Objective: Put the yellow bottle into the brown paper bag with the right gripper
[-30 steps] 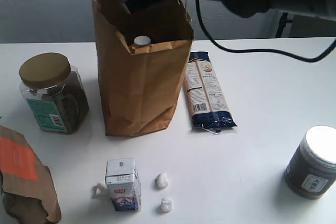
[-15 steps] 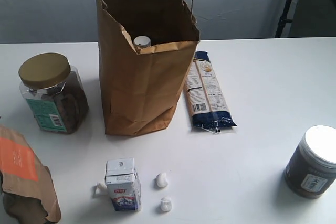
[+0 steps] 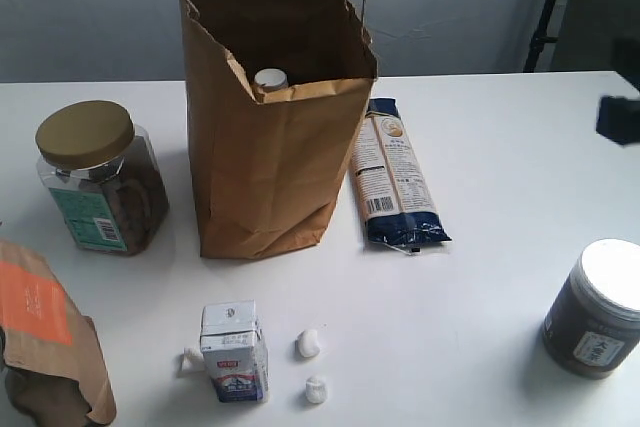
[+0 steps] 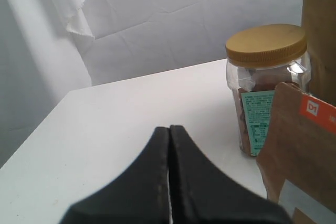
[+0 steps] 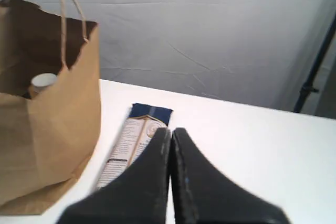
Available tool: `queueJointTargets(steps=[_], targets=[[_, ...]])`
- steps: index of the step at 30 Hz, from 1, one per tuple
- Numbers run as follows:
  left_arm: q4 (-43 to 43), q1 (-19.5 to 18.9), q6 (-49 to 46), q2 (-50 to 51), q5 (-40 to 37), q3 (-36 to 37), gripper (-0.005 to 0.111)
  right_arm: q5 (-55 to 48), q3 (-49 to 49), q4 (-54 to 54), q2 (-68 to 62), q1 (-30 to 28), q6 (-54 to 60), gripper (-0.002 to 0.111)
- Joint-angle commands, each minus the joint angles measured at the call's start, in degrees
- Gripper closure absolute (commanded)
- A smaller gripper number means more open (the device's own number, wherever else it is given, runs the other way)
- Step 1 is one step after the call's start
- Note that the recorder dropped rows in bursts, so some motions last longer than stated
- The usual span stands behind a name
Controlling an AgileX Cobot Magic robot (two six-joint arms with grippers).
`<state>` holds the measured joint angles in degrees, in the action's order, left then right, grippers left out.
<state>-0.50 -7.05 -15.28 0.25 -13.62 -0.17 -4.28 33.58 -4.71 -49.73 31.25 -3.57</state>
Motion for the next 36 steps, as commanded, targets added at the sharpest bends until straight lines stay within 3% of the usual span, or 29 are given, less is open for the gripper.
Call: queueJointTargets(steps=[1, 11, 20, 26, 36], targets=[[0.0, 0.34, 0.12, -0.25, 0.32, 0.17, 0.107, 6.18, -10.86, 4.71, 8.0, -6.11, 2.27, 0.108], [0.0, 0.34, 0.12, -0.25, 0.32, 0.17, 0.107, 6.49, -26.39, 10.11, 29.23, -15.24, 3.57, 0.108], [0.0, 0.34, 0.12, -0.25, 0.32, 0.17, 0.107, -1.22, -33.58, 15.0, 49.07, -16.52, 9.8, 0.108], [0.0, 0.34, 0.12, -0.25, 0.19, 0.17, 0.107, -3.83, -33.58, 16.6, 49.73, -16.7, 12.37, 0.108], [0.0, 0.34, 0.12, -0.25, 0.19, 0.17, 0.107, -3.83, -33.58, 20.69, 49.73, -16.7, 27.76, 0.108]])
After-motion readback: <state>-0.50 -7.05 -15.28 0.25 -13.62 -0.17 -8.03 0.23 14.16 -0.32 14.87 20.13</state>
